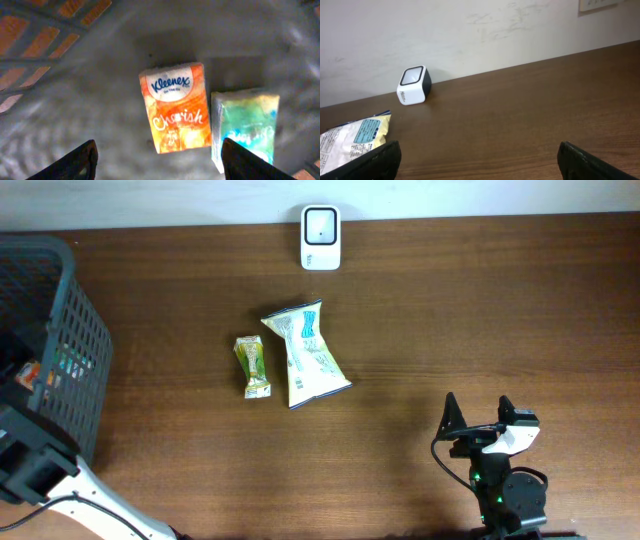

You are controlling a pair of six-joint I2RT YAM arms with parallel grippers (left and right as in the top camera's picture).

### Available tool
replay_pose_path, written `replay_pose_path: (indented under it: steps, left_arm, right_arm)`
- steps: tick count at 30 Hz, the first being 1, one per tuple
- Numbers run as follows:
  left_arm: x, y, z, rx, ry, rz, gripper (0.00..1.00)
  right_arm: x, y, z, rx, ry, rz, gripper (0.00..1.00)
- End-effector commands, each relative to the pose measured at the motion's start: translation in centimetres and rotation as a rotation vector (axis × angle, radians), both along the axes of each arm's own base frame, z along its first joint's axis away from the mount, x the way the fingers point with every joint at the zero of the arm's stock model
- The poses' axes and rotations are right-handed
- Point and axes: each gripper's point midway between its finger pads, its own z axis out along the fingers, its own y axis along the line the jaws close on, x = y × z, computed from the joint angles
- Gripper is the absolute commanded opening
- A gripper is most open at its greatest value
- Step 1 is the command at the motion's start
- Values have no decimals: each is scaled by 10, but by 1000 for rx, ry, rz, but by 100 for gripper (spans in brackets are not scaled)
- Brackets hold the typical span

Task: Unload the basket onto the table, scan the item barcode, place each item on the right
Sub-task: 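Reach into the basket and grasp the orange Kleenex tissue pack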

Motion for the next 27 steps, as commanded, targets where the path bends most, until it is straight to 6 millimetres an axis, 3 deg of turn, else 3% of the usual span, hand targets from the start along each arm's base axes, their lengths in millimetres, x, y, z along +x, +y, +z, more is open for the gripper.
replay_pose_path:
  steps: [1, 15, 22, 27]
  left_arm:
    - [0, -4, -24, -38, 24, -23, 75]
    - [-7, -5, -64, -36, 58, -18, 72]
    - [-7, -5, -65, -36, 57, -18, 30]
    - [-4, -10, -66, -64, 41, -24, 20]
  right_arm:
    - [0, 0, -4, 6, 10, -1, 99]
    - [0, 0, -4, 6, 10, -1, 99]
    - [0, 0, -4, 6, 10, -1, 99]
    - [0, 0, -4, 6, 10, -1, 99]
